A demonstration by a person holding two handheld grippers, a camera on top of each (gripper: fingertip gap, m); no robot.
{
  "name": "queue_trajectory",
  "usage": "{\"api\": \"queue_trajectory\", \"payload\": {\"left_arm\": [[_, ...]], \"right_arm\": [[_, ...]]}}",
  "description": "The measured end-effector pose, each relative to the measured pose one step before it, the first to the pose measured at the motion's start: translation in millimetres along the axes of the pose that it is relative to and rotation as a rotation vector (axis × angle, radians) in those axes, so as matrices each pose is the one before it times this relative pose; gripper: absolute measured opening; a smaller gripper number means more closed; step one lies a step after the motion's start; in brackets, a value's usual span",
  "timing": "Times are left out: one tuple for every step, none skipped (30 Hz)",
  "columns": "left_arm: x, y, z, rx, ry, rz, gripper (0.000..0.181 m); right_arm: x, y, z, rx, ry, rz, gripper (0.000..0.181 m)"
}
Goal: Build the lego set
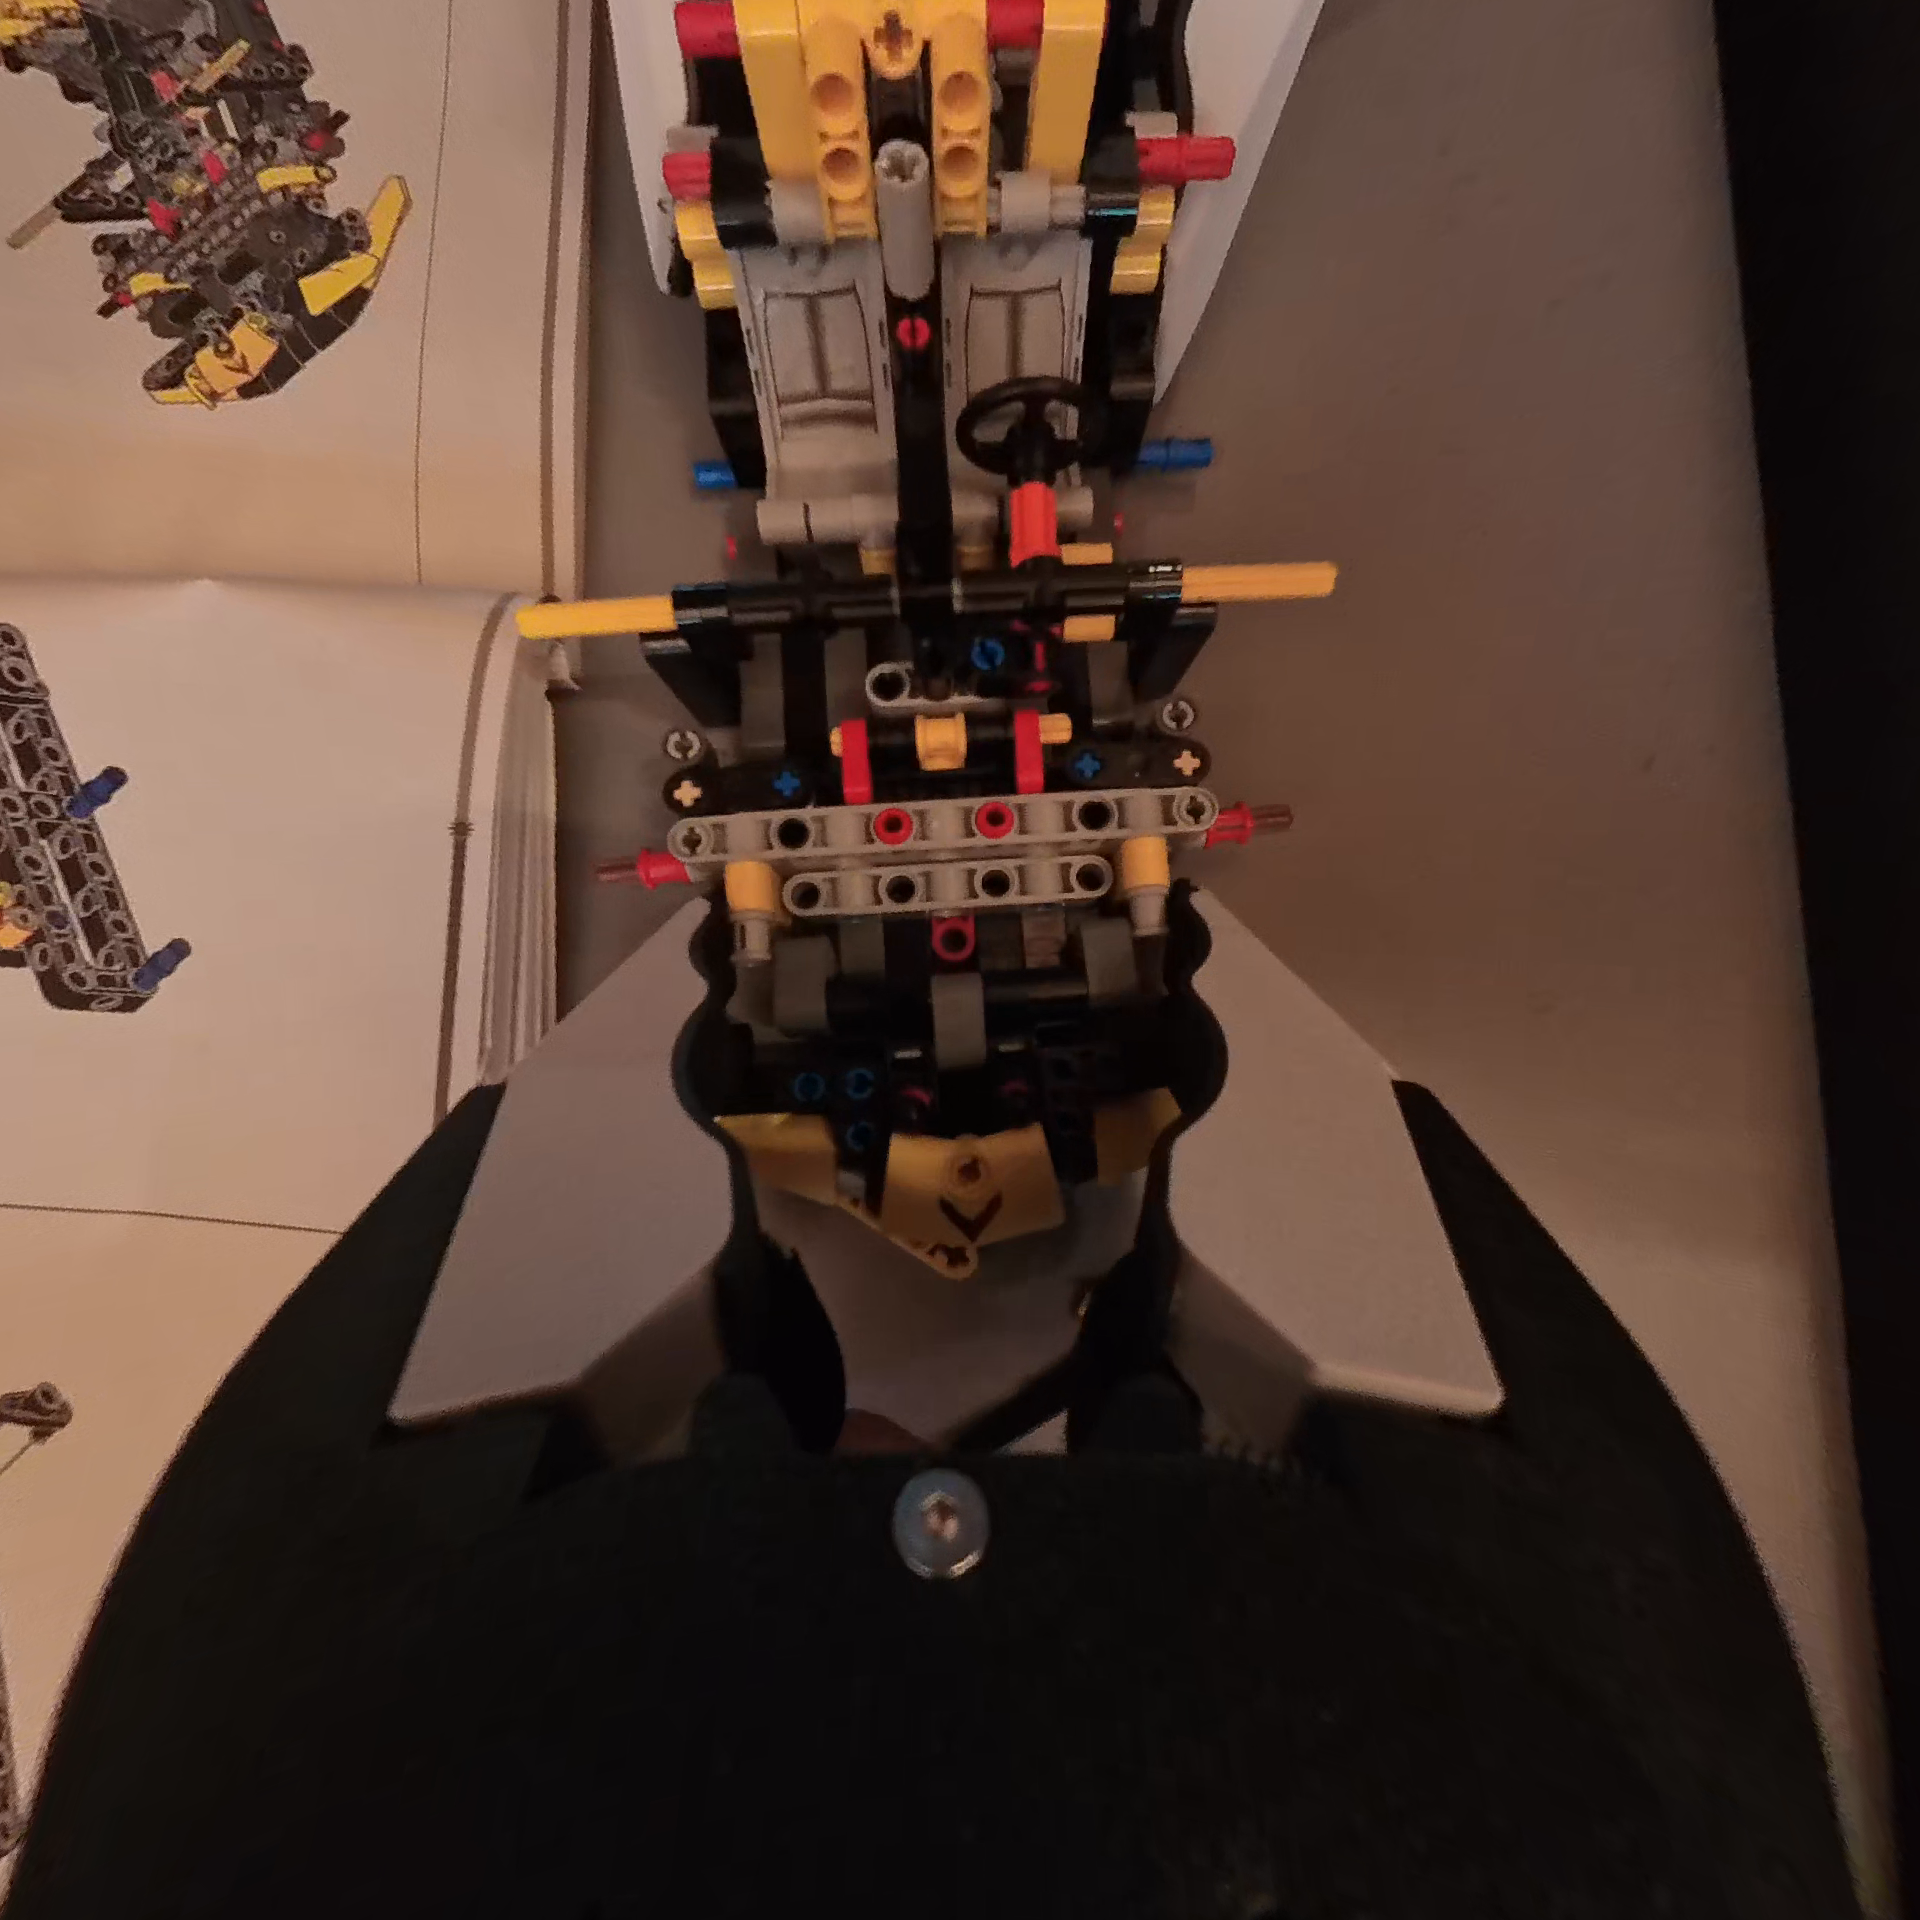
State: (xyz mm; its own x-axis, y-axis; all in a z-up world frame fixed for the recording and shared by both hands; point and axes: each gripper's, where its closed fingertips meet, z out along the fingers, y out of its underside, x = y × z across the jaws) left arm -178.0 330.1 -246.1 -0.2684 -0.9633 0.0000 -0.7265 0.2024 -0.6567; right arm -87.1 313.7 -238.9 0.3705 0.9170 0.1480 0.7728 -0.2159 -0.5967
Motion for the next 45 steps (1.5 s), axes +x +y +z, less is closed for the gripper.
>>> {"api": "queue_trajectory", "payload": {"left_arm": [[0.48, -0.1, -0.07, 0.0004, -0.0003, 0.0016, 0.083], [0.39, -0.14, -0.05, 0.0009, -0.0002, 0.0017, 0.083], [0.17, -0.11, -0.08, 0.0009, -0.0003, 0.0019, 0.083], [0.07, -0.34, -0.03, 0.001, -0.0009, 0.0013, 0.083], [-0.01, -0.01, 0.02, -0.0002, -0.0011, 0.0007, 0.083], [-0.06, -0.02, 0.14, 0.0001, 0.0001, 0.0007, 0.083], [0.17, -0.04, 0.06, 0.002, 0.0005, 0.0025, 0.083], [0.13, -0.02, -0.09, 0.0021, 0.0003, 0.0017, 0.083], [0.06, 0.11, 0.27, 0.0004, -0.0004, -0.0003, 0.083], [0.06, 0.06, 0.0, -0.0009, -0.0003, -0.0018, 0.083], [0.26, 0.01, -0.12, -0.0005, -0.0003, 0.0002, 0.083], [0.1, -0.15, -0.1, -0.0005, 0.0001, -0.0004, 0.083], [0.01, 0.02, -0.04, 0.0004, -0.0001, 0.0001, 0.083], [0.04, 0.28, -0.01, 0.0005, -0.0003, -0.0001, 0.083], [0.03, 0.2, 0.09, 0.0, -0.0003, -0.0006, 0.082], [0.04, -0.01, 0.02, -0.0003, 0.0011, -0.0002, 0.083], [-0.2, -0.06, 0.02, 0.0007, 0.0004, 0.001, 0.083], [-0.29, -0.06, 0.04, 0.0002, -0.0004, 0.0003, 0.083], [0.07, -0.07, 0.13, -0.0012, -0.0002, -0.0012, 0.083], [0.25, -0.3, 0.01, -0.0003, -0.0001, -0.0005, 0.083], [0.5, 0.0, -0.19, 0.001, 0.0003, 0.0005, 0.083], [1.01, 0.38, -0.94, 0.001, 0.0002, 0.0006, 0.083], [-0.11, 0.05, 0.05, 0.0008, -0.0001, 0.0004, 0.083], [-0.17, 0.08, 0.08, -0.0003, 0.0003, -0.0002, 0.083], [-0.17, 0.16, -0.24, -0.0006, 0.0005, -0.0003, 0.083], [-0.32, 0.2, -0.19, 0.0002, 0.0002, 0.0002, 0.083], [-0.13, -0.11, -0.17, 0.0, -0.0001, 0.0002, 0.083], [0.1, -0.19, -0.1, 0.0001, -0.0002, 0.0009, 0.083], [0.47, -0.2, -0.03, 0.0012, 0.0002, 0.0013, 0.083], [0.63, 0.02, 0.02, 0.0016, 0.001, 0.0015, 0.083], [0.22, 0.19, 0.04, 0.001, 0.0015, 0.0023, 0.083], [-0.04, -0.17, 0.25, 0.0006, 0.0004, 0.0005, 0.083], [0.04, -0.15, 0.01, -0.0002, -0.0004, 0.0009, 0.083], [0.13, -0.09, -0.11, 0.0008, 0.0001, 0.0018, 0.083], [0.31, -0.26, 0.12, 0.0019, 0.0012, 0.0025, 0.083], [-0.24, -0.05, 0.26, 0.0011, 0.0012, 0.0026, 0.083], [0.08, -0.01, -0.04, -0.0016, 0.0013, 0.002, 0.082], [0.89, -0.18, -0.24, -0.0027, 0.0004, 0.0014, 0.082], [0.45, -0.24, -0.15, -0.0009, 0.0009, 0.0003, 0.082], [0.43, -0.03, 0.17, -0.0003, 0.0005, 0.0031, 0.083], [0.03, 0.14, 0.01, 0.0, -0.0002, -0.0004, 0.082], [-0.05, 0.18, 0.01, -0.0007, -0.0003, -0.0012, 0.082], [-0.07, 0.11, -0.06, -0.0006, 0.0003, 0.0002, 0.082], [0.0, 0.11, -0.18, 0.0016, 0.0014, 0.0018, 0.083], [-0.15, -0.03, -0.06, 0.0017, 0.0008, 0.0006, 0.083]], "right_arm": [[-0.08, 0.11, -0.06, -0.0078, 0.0004, 0.0023, 0.089], [-0.06, 0.58, -0.09, -0.0126, 0.0032, -0.0071, 0.089], [0.06, 0.55, -0.31, -0.0122, 0.0059, -0.0175, 0.088], [0.17, 0.58, -0.23, -0.0135, 0.0095, -0.0116, 0.088], [0.08, 0.03, -0.13, -0.0023, 0.0067, 0.0018, 0.087], [0.07, -0.17, 0.09, 0.0102, 0.004, 0.0067, 0.087], [-0.08, -0.25, -0.17, 0.0145, 0.0037, 0.0051, 0.087], [0.06, -0.17, -0.07, 0.0103, 0.0047, 0.0014, 0.086], [0.46, -0.1, -0.04, 0.0033, 0.0057, 0.0044, 0.085], [0.02, -0.06, 0.06, -0.0013, -0.0007, 0.0044, 0.085], [-0.14, 0.18, 0.03, -0.0045, -0.0008, -0.0062, 0.086], [0.0, -0.23, 0.03, -0.0055, -0.0009, -0.0059, 0.086], [0.01, -0.03, 0.09, 0.0014, -0.0017, -0.0046, 0.086], [0.12, -0.1, 0.16, 0.0083, -0.0066, -0.0013, 0.086], [-0.33, -0.15, -0.11, 0.0097, -0.0161, 0.0024, 0.087], [0.02, 0.45, -0.46, -0.0044, -0.0092, -0.012, 0.087], [0.15, 0.31, 0.01, -0.0115, 0.0035, -0.0184, 0.088], [-0.06, -0.09, 0.25, -0.0061, -0.0003, 0.0003, 0.088], [-0.14, -0.04, 0.03, -0.0017, -0.0047, 0.005, 0.089], [-0.08, 0.05, 0.03, 0.0026, -0.0081, 0.0101, 0.089], [-0.14, 0.52, -0.41, 0.0022, -0.0085, 0.004, 0.089], [-0.08, 1.48, -1.1, -0.0049, -0.0036, -0.0108, 0.09], [-0.9, 2.54, -1.28, -0.0105, -0.0035, -0.0129, 0.092], [-1.91, 2.12, -0.95, -0.0066, -0.0089, -0.0095, 0.096], [-0.59, 2.23, -1.74, -0.008, -0.005, -0.0055, 0.101], [-0.84, 2.99, -1.32, -0.0129, -0.0083, -0.003, 0.105], [-1.1, 1.65, -0.47, -0.0037, -0.0122, 0.0042, 0.105], [0.02, 0.42, 0.45, 0.001, -0.0066, 0.0074, 0.104], [1.25, -0.89, 0.72, 0.0072, 0.0, 0.0073, 0.1], [1.47, -0.76, 0.51, 0.0071, 0.0004, 0.0046, 0.096], [1.53, 0.27, -0.74, -0.0027, -0.0002, -0.0022, 0.09], [-0.07, 0.43, -0.25, -0.0046, -0.0045, -0.0027, 0.09], [0.02, 0.19, 0.12, -0.006, 0.0024, -0.0056, 0.089], [-0.08, -0.23, -0.08, -0.002, 0.0047, -0.0121, 0.089], [0.01, -0.01, -0.15, 0.0027, 0.0004, -0.0077, 0.088], [0.08, -0.19, 0.01, 0.0062, 0.0009, -0.0081, 0.087], [0.57, -0.28, 0.01, 0.0083, 0.0026, -0.0033, 0.087], [1.87, -0.05, 0.0, 0.007, 0.0075, 0.0151, 0.083], [0.55, -0.15, 0.07, 0.0091, 0.0003, -0.0024, 0.082], [0.5, -0.07, -0.09, 0.0102, -0.0016, -0.0008, 0.082], [0.21, -0.1, 0.19, 0.0047, -0.002, 0.0022, 0.083], [-0.05, -0.03, 0.09, -0.0028, -0.0001, -0.0001, 0.083], [-0.16, 0.01, 0.01, -0.0008, 0.0006, -0.0059, 0.083], [-0.2, -0.17, 0.15, 0.004, -0.0033, -0.0024, 0.084], [-0.12, -0.25, 0.08, 0.0072, -0.0035, -0.0065, 0.085]]}}
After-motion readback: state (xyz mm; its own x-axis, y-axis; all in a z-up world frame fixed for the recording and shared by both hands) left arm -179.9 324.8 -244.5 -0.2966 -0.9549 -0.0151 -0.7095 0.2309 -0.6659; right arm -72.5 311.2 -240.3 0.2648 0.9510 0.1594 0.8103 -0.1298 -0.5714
